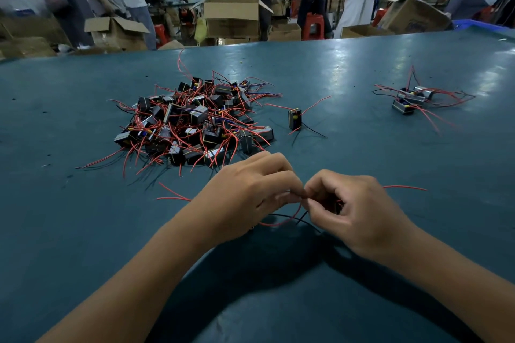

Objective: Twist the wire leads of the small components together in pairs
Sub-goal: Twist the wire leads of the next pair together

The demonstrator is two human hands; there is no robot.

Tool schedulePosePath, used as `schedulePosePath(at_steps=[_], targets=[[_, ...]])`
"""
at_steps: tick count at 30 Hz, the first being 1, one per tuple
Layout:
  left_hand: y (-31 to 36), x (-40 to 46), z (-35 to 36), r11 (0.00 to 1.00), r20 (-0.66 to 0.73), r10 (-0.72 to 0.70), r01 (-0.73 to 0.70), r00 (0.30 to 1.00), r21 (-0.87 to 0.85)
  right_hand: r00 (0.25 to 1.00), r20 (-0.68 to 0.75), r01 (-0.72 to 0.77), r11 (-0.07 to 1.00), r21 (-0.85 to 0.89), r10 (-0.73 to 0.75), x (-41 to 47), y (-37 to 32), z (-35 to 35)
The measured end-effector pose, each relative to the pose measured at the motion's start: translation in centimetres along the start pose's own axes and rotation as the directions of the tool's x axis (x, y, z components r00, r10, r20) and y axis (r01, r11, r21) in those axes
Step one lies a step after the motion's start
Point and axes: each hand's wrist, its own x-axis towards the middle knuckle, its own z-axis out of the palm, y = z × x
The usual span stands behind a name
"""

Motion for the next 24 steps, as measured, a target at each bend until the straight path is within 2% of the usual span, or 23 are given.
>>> schedulePosePath(at_steps=[5,8,9,10,12,13,14,15,16,18,19,20,22,24], targets=[[0.8,-0.1,0.6,0.964,0.045,-0.156,0.162,0.987,-0.210,0.997,-0.042,0.056,0.996,-0.066,-0.059,0.1,-0.2,0.1],[1.4,0.0,1.0,0.862,0.081,-0.342,0.347,0.936,-0.370,0.996,-0.079,0.045,0.997,-0.068,-0.051,0.1,-0.2,0.0],[1.6,0.1,1.2,0.760,0.125,-0.432,0.435,0.893,-0.483,0.995,-0.085,0.039,0.996,-0.076,-0.045,0.1,-0.1,0.0],[1.9,0.3,1.4,0.593,0.195,-0.528,0.523,0.826,-0.612,0.995,-0.087,0.038,0.994,-0.098,-0.047,0.1,-0.1,0.1],[2.8,0.6,1.9,0.177,0.393,-0.628,0.615,0.671,-0.768,0.995,-0.073,0.050,0.986,-0.160,-0.062,0.1,-0.1,0.2],[3.0,0.6,2.0,0.041,0.462,-0.629,0.619,0.626,-0.784,0.996,-0.064,0.050,0.983,-0.177,-0.062,0.1,-0.1,0.3],[3.0,0.6,2.2,-0.009,0.489,-0.626,0.621,0.607,-0.784,0.997,-0.062,0.042,0.983,-0.176,-0.053,0.1,0.0,0.3],[2.7,0.6,2.1,0.024,0.472,-0.628,0.621,0.619,-0.784,0.997,-0.067,0.029,0.987,-0.160,-0.040,0.1,0.1,0.2],[2.3,0.4,2.0,0.150,0.409,-0.630,0.620,0.660,-0.770,0.997,-0.076,0.013,0.990,-0.137,-0.024,0.1,0.2,0.1],[1.2,0.0,1.5,0.582,0.169,-0.568,0.538,0.806,-0.609,0.997,-0.081,-0.013,0.995,-0.094,0.005,0.1,0.4,-0.1],[0.6,-0.1,1.2,0.755,0.064,-0.476,0.446,0.877,-0.480,0.997,-0.075,-0.022,0.997,-0.079,0.016,0.1,0.5,-0.2],[0.3,-0.2,1.1,0.865,0.010,-0.371,0.350,0.929,-0.361,0.998,-0.064,-0.029,0.997,-0.065,0.024,0.1,0.5,-0.2],[-0.1,-0.3,1.0,0.952,-0.008,-0.214,0.207,0.977,-0.224,0.999,-0.042,-0.030,0.999,-0.042,0.028,0.2,0.5,-0.2],[-0.2,-0.3,1.0,0.972,-0.010,-0.155,0.151,0.988,-0.180,0.999,-0.028,-0.029,0.999,-0.029,0.029,0.2,0.5,-0.2]])
